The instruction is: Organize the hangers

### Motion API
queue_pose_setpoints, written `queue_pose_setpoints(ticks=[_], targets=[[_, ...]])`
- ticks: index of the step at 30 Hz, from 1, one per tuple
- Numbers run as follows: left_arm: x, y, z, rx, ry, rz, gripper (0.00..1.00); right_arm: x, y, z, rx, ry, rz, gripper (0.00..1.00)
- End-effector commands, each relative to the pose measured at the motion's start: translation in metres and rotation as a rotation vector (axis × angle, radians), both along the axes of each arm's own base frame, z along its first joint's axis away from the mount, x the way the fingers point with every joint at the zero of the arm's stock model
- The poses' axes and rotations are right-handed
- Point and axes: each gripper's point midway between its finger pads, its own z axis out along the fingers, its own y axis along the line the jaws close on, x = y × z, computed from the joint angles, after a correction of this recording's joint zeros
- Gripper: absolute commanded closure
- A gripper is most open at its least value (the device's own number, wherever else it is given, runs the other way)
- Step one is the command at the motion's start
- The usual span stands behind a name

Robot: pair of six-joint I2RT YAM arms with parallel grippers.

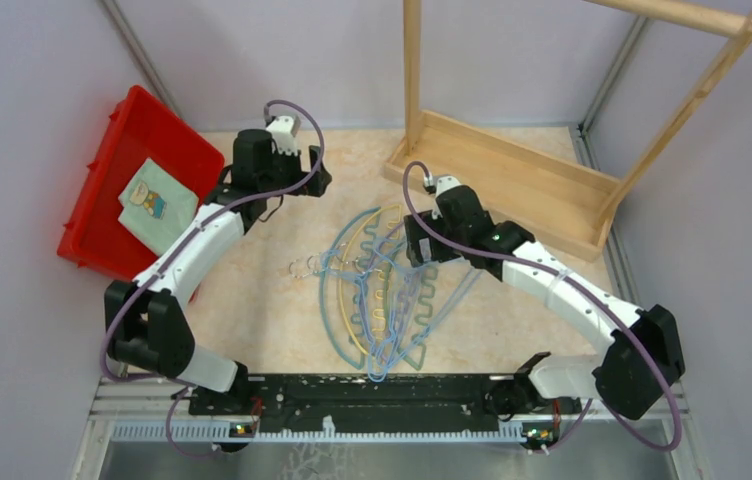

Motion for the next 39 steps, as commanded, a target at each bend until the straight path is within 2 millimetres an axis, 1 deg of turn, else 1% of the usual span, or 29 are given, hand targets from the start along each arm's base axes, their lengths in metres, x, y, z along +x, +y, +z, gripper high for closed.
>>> queue_pose_setpoints(ticks=[1, 3, 6, 11, 13, 16, 18, 22, 25, 26, 27, 29, 32, 36, 39], targets=[[-0.011, -0.007, 0.001, -0.040, 0.013, -0.024, 0.00, 0.002, 0.013, 0.018, 0.107, -0.070, 0.003, 0.01], [-0.012, -0.008, 0.000, -0.039, 0.013, -0.028, 0.00, 0.003, 0.012, 0.011, 0.075, -0.049, 0.002, 0.01], [-0.012, -0.010, -0.003, -0.026, 0.021, -0.038, 0.00, 0.003, 0.014, 0.001, 0.039, -0.007, 0.022, 0.06], [-0.012, -0.006, -0.009, 0.012, 0.043, -0.030, 0.00, -0.004, 0.028, 0.002, 0.106, -0.002, 0.088, 0.07], [-0.012, -0.005, -0.011, 0.022, 0.052, -0.025, 0.00, -0.006, 0.029, -0.003, 0.116, 0.007, 0.090, 0.12], [-0.013, -0.005, -0.016, 0.030, 0.071, -0.025, 0.00, -0.006, 0.029, -0.015, 0.096, 0.060, 0.062, 0.20], [-0.013, -0.005, -0.021, 0.037, 0.087, -0.024, 0.00, -0.006, 0.033, -0.020, 0.077, 0.085, 0.049, 0.26], [-0.014, -0.005, -0.037, 0.061, 0.107, -0.034, 0.00, -0.010, 0.053, -0.026, 0.098, 0.119, 0.037, 0.35], [-0.015, -0.004, -0.046, 0.093, 0.116, -0.057, 0.01, -0.015, 0.076, -0.029, 0.119, 0.135, 0.039, 0.38], [-0.015, -0.003, -0.048, 0.102, 0.120, -0.059, 0.01, -0.015, 0.081, -0.034, 0.107, 0.149, 0.026, 0.38], [-0.017, -0.002, -0.049, 0.108, 0.125, -0.061, 0.01, -0.014, 0.087, -0.034, 0.110, 0.154, 0.015, 0.38], [-0.021, -0.003, -0.051, 0.103, 0.134, -0.072, 0.01, -0.017, 0.096, -0.040, 0.128, 0.182, -0.017, 0.40], [-0.029, -0.006, -0.054, 0.077, 0.133, -0.087, 0.01, -0.022, 0.106, -0.047, 0.150, 0.198, -0.042, 0.43], [-0.041, -0.009, -0.058, 0.044, 0.140, -0.108, 0.01, -0.026, 0.103, -0.058, 0.120, 0.213, -0.091, 0.49], [-0.046, -0.009, -0.060, 0.039, 0.138, -0.117, 0.01, -0.029, 0.101, -0.060, 0.113, 0.207, -0.125, 0.51]])
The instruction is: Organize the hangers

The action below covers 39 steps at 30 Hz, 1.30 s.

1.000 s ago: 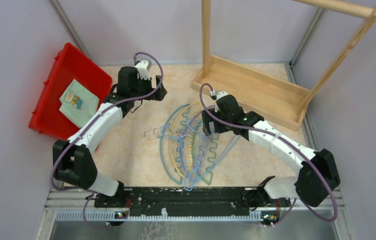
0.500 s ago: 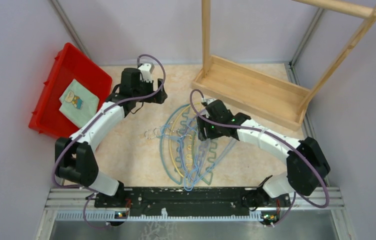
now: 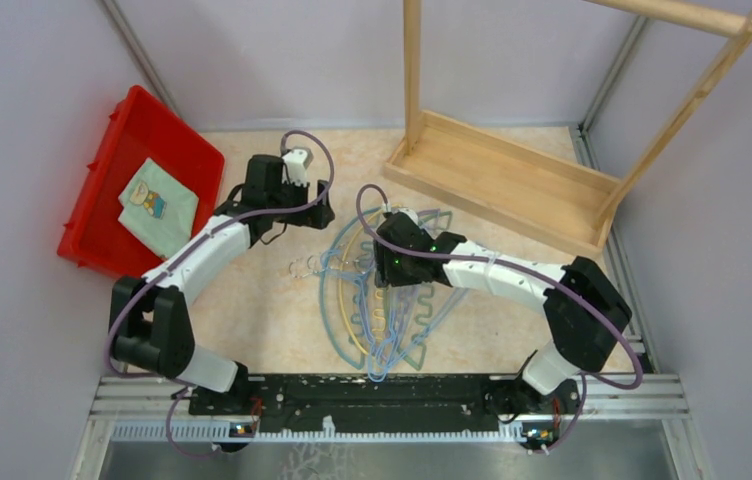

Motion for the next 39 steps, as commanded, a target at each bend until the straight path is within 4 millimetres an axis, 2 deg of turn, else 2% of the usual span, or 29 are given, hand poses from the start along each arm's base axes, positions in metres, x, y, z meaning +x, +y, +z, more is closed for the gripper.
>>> queue_pose_setpoints(ticks=[1, 6, 13, 24, 33, 37, 38, 39], targets=[[-0.007, -0.008, 0.018, -0.047, -0.055, -0.037, 0.01, 0.010, 0.008, 0.012, 0.036, -0.043, -0.097, 0.51], [-0.010, -0.009, 0.013, -0.044, -0.048, -0.055, 0.01, 0.010, 0.009, 0.009, 0.011, -0.039, -0.129, 0.53], [-0.018, -0.009, 0.009, -0.060, -0.031, -0.062, 0.01, 0.004, -0.005, 0.012, -0.037, -0.057, -0.192, 0.54], [-0.023, -0.014, 0.002, -0.084, 0.004, -0.067, 0.01, -0.001, -0.005, -0.015, -0.059, -0.024, -0.179, 0.55], [-0.029, -0.009, -0.002, -0.067, 0.005, -0.066, 0.01, -0.003, -0.001, -0.037, -0.080, 0.006, -0.159, 0.55], [-0.029, -0.008, 0.000, -0.056, 0.000, -0.070, 0.01, 0.000, 0.003, -0.035, -0.067, 0.001, -0.155, 0.65], [-0.029, -0.007, 0.000, -0.054, -0.001, -0.069, 0.01, -0.002, 0.003, -0.045, -0.091, 0.018, -0.150, 0.68], [-0.030, -0.006, 0.001, -0.051, -0.002, -0.069, 0.01, -0.002, 0.002, -0.045, -0.095, 0.021, -0.149, 0.70]])
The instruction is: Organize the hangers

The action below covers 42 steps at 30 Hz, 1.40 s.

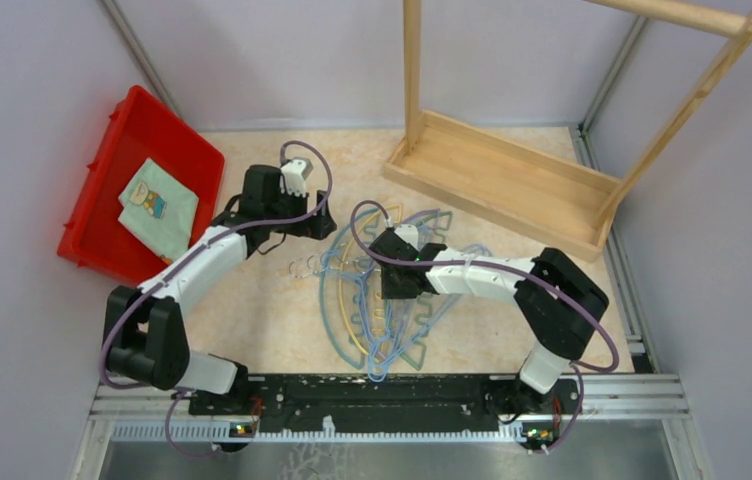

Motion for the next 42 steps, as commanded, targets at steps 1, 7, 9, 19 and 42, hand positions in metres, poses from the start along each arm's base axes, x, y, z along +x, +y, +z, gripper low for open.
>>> queue_pose_setpoints(ticks=[1, 7, 9, 19, 42], targets=[[-0.002, -0.001, 0.013, 0.002, -0.043, -0.018, 0.01, 0.005, 0.014, 0.001, 0.026, -0.016, 0.013, 0.71], [-0.009, 0.002, 0.010, 0.004, -0.042, -0.016, 0.01, 0.001, 0.005, 0.008, 0.002, -0.010, 0.010, 0.90], [-0.011, 0.003, 0.008, 0.005, -0.039, -0.015, 0.01, -0.002, 0.003, 0.016, 0.009, -0.008, 0.015, 0.90], [-0.010, 0.004, 0.007, 0.016, -0.056, -0.020, 0.01, -0.016, 0.009, 0.077, 0.079, -0.041, 0.089, 0.89], [-0.010, 0.002, 0.006, -0.002, -0.056, -0.021, 0.01, 0.006, -0.035, 0.229, 0.187, -0.381, -0.031, 1.00]])
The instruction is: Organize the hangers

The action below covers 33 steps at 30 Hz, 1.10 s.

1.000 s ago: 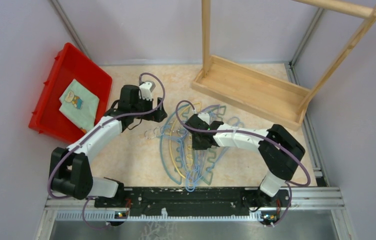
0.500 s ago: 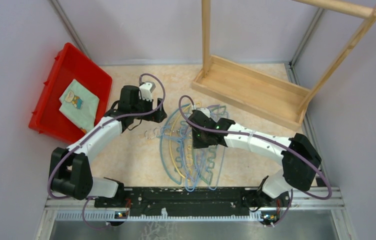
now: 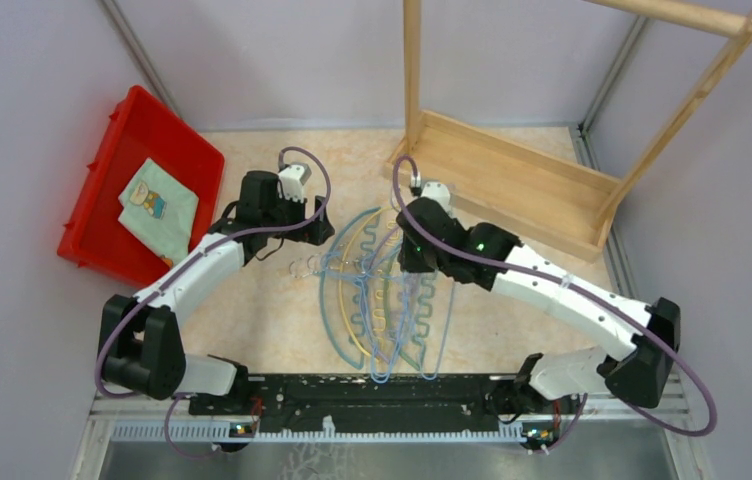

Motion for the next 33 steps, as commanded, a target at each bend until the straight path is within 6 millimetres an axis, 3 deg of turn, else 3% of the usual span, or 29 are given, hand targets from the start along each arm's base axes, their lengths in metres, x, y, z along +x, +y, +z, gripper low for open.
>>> queue_pose_setpoints(ticks=[1, 3, 8, 13, 16, 21, 25, 30, 33], targets=[[-0.001, -0.003, 0.007, -0.014, -0.030, -0.009, 0.01, 0.024, -0.013, 0.093, 0.073, -0.213, -0.076, 1.00], [-0.001, -0.003, 0.008, -0.015, -0.033, -0.009, 0.01, 0.039, -0.018, 0.126, 0.094, -0.279, -0.096, 1.00], [-0.001, -0.004, 0.012, -0.029, -0.039, -0.009, 0.01, 0.097, -0.052, 0.198, 0.143, -0.444, -0.175, 1.00], [-0.003, -0.004, 0.011, -0.029, -0.032, -0.006, 0.01, 0.156, -0.080, 0.259, 0.198, -0.590, -0.224, 1.00], [-0.003, -0.002, 0.012, -0.023, -0.036, 0.000, 0.01, 0.176, -0.091, 0.286, 0.190, -0.656, -0.244, 1.00], [-0.003, 0.000, 0.009, -0.016, -0.034, 0.007, 0.01, 0.199, -0.121, 0.319, 0.205, -0.752, -0.314, 1.00], [-0.002, 0.000, 0.007, -0.012, -0.032, 0.009, 0.01, 0.209, -0.142, 0.335, 0.223, -0.808, -0.365, 1.00], [0.001, 0.001, 0.003, 0.000, -0.031, 0.011, 0.01, 0.218, -0.171, 0.351, 0.239, -0.870, -0.437, 1.00], [0.004, 0.001, 0.001, 0.013, -0.027, 0.006, 0.01, 0.227, -0.194, 0.349, 0.236, -0.869, -0.503, 1.00]])
